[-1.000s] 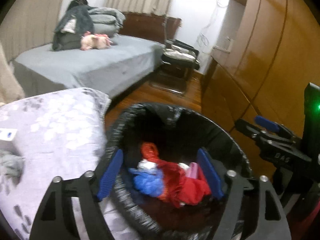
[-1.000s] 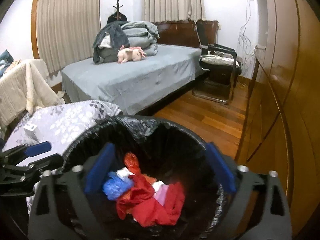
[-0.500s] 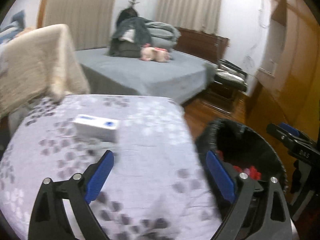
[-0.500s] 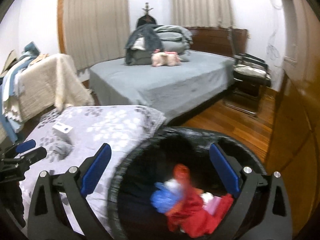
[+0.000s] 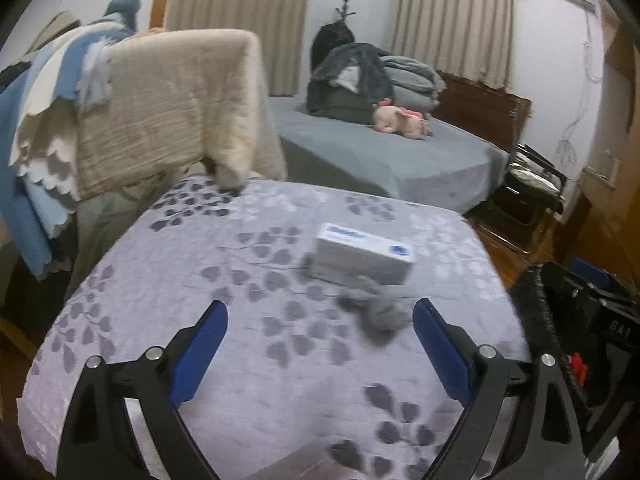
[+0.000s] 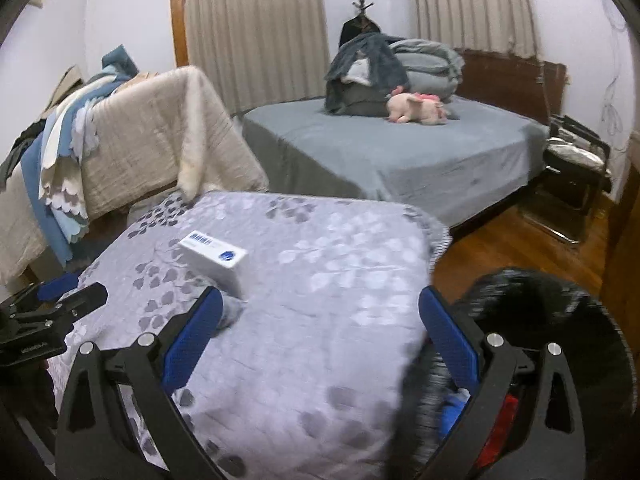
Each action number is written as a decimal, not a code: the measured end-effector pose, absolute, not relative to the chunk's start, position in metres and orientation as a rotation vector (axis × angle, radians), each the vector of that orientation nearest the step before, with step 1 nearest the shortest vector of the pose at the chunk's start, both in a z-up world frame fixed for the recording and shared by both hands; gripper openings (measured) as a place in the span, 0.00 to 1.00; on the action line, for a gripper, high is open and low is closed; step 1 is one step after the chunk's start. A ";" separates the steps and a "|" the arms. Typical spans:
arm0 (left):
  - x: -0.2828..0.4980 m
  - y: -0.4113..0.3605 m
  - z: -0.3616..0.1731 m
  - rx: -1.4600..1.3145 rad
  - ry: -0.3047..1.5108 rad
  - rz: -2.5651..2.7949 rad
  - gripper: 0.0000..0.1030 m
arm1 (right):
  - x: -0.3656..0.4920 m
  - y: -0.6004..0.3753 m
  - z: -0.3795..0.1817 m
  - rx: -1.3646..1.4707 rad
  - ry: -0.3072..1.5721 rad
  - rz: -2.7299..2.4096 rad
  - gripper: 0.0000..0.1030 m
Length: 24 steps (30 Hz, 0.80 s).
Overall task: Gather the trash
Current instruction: 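Move both open tools back toward the grey sock on the bedspread, then close the right tool on the grey sock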
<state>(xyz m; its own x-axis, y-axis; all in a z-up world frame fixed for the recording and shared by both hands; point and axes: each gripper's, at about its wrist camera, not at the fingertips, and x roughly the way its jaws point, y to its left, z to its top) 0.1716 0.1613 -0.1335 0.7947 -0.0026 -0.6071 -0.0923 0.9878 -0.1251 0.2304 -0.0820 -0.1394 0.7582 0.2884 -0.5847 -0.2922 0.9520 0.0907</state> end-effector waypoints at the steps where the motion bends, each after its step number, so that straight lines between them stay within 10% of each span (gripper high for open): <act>1: 0.172 0.165 -0.135 -0.154 0.652 0.056 0.89 | 0.234 -0.074 -0.143 -0.009 0.642 0.322 0.93; 24: 0.189 0.233 -0.178 -0.206 0.696 0.147 0.89 | 0.275 0.028 -0.211 -0.056 0.796 0.375 0.92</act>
